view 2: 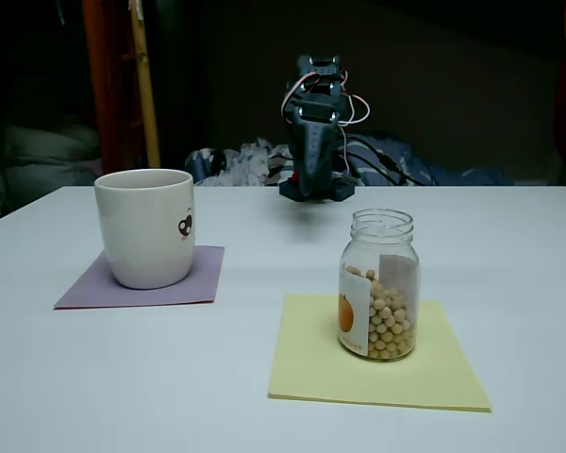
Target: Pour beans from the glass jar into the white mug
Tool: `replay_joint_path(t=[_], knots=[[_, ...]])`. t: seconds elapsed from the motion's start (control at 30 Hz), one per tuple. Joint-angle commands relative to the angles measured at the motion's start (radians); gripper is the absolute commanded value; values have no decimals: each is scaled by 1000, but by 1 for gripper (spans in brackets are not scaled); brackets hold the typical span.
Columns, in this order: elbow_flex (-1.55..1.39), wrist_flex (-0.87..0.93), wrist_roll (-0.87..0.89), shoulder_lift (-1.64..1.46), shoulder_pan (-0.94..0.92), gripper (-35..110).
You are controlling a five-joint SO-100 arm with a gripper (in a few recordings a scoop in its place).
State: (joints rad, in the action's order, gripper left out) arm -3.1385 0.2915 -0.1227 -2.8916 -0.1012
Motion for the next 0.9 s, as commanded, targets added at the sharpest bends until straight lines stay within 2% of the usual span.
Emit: replay_joint_path(t=[0.0,0.2,0.47,0.57,0.63,0.87], knots=[[-21,149,28,-143,-11,9],[-21,249,64,-209,2,0],[-21,314,75,-256,11,0],[-21,419,74,-337,11,0],[-21,574,71,-459,14,0],[-20,574,74,-457,3,0]])
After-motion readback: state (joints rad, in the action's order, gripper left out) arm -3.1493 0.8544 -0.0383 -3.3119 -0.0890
